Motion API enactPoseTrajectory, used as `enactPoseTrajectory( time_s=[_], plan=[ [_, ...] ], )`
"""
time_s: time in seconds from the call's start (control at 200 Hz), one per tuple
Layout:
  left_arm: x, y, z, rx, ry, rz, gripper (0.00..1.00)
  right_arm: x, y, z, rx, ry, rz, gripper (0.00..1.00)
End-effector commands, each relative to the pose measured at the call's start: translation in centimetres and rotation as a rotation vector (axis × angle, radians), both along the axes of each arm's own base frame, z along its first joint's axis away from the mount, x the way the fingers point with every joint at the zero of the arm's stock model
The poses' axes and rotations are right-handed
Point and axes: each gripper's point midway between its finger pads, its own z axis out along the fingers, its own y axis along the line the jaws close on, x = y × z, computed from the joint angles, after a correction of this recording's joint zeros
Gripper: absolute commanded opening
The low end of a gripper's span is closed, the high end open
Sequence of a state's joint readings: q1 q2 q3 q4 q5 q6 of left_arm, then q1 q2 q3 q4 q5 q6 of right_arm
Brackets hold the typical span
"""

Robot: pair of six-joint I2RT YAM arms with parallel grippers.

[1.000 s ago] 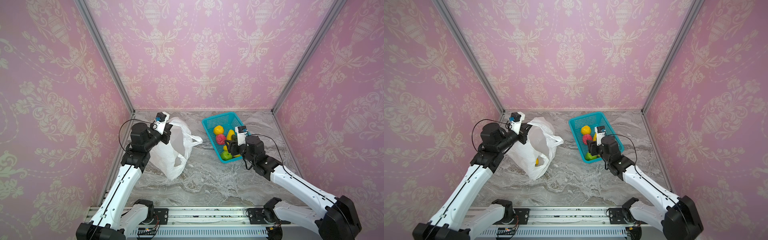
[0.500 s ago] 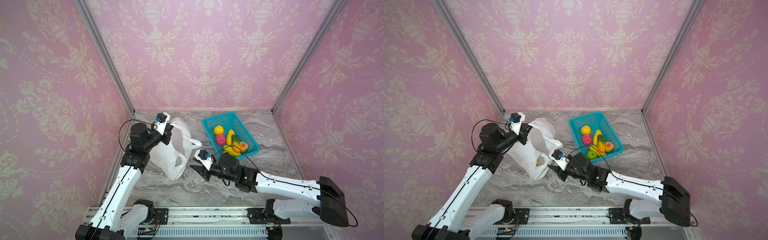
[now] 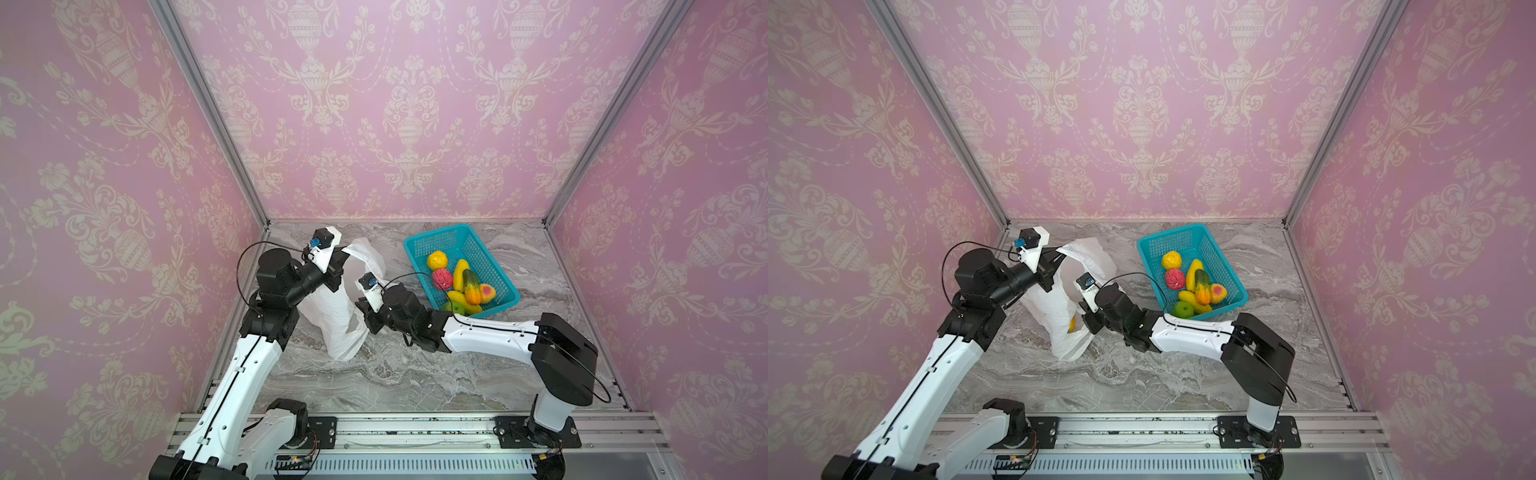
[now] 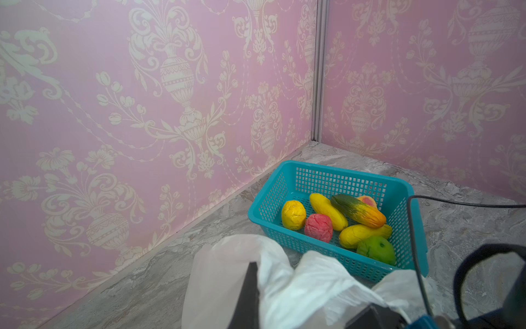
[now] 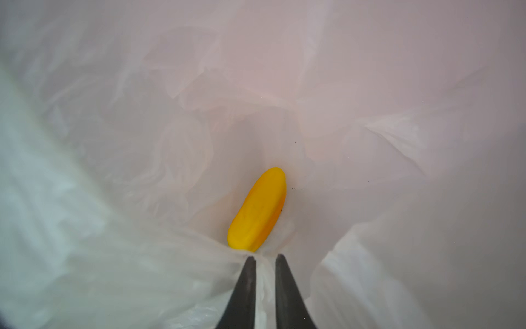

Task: Untie the knot of the plastic bag and take out the fruit
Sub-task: Pick up the fruit from the plastic bag.

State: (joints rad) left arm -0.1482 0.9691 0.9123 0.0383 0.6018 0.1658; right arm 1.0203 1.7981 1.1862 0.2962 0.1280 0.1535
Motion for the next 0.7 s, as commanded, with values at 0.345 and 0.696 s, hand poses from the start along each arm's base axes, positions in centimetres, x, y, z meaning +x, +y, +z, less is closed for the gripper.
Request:
enactPoseTrajectory(
  time_s=[0.345,0.696],
  plan=[
    [-0.7,-0.5,0.6,-0.01,-0.024,-0.03,0.0,0.8,3.8,-2.8,-0.056,0.078,-0.042,0.41],
    [-0.6,-0.3,0.5,-0.008,-0.02,-0.018,0.0,1.4,7.3,-8.4,-0.116,0.216,-0.078,0.76]
  ],
)
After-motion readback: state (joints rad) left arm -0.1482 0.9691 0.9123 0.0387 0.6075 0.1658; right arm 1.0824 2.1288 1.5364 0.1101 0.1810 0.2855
